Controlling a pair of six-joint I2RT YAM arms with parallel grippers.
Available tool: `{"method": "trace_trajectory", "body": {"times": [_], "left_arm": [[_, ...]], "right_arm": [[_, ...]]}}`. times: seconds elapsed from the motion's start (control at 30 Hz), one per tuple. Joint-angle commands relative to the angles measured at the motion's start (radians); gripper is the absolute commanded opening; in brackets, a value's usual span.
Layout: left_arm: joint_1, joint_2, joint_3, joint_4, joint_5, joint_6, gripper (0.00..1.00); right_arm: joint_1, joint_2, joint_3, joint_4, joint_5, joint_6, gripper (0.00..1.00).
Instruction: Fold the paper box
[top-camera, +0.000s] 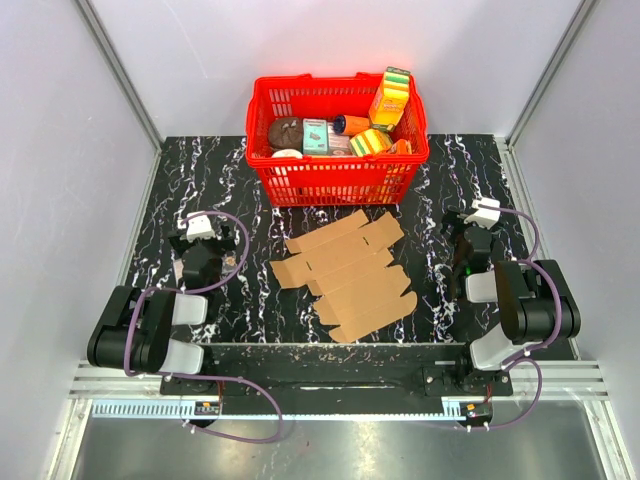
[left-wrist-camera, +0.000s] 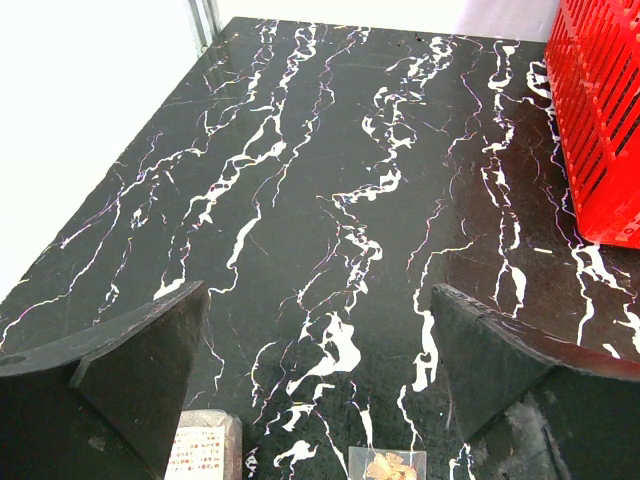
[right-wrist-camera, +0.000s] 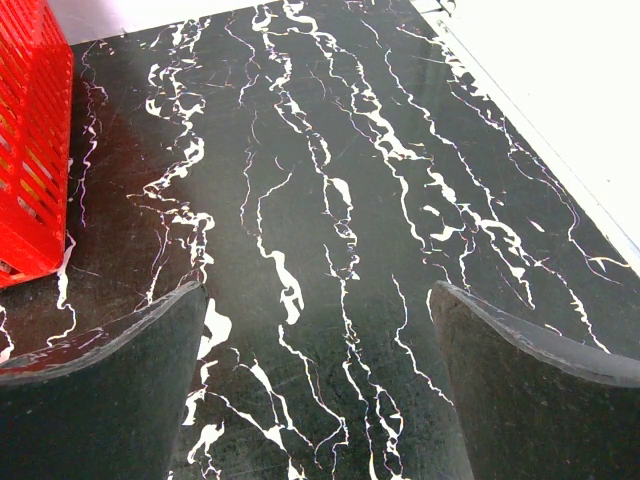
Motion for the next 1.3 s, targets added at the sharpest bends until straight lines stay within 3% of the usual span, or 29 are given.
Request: {"method": "trace_trajectory", "body": {"times": [0.0,0.3,0.47,0.57,0.67,0.7,0.77,0.87,1.03,1.27], "left_arm": [[0.005,-0.004,0.020,0.035,0.008,-0.003,0.99],[0.005,-0.027,0.016,0.046,0.006,0.006,0.99],[-0.037,-0.164,0.105,-0.254,-0.005,0.045,0.99],[-0.058,-0.207,0.190,-0.467,-0.104,-0.035,0.99],[-0.061,-0.222,0.316,-0.738,-0.134,-0.151,0.99],[-0.061,-0.222,0.374,-0.837,-0.134,-0.191,0.99],[-0.067,-0.231,0.427,-0.902,-0.137,-0.230,0.99],[-0.068,-0.282,0.444,-0.988,-0.080,-0.326,0.99],[-0.093,-0.400,0.433,-1.105,0.058,-0.440,0.99],[-0.212,-0.599,0.395,-1.279,0.122,-0.540,0.99]], "right_arm": [[-0.002,-0.006,-0.002,0.026,0.003,-0.002,1.00],[-0.002,-0.006,-0.011,0.043,0.007,0.001,1.00],[-0.002,-0.018,-0.010,0.035,0.060,0.022,1.00],[-0.002,-0.059,0.006,-0.031,0.075,0.022,1.00],[0.004,-0.162,0.059,-0.203,0.139,0.071,1.00],[0.006,-0.191,0.129,-0.400,0.172,0.108,1.00],[0.004,-0.242,0.213,-0.702,0.225,0.250,1.00],[0.004,-0.262,0.322,-0.921,0.127,0.277,1.00],[0.003,-0.376,0.353,-1.071,0.014,0.358,1.00],[0.003,-0.532,0.353,-1.270,-0.363,0.433,1.00]]}}
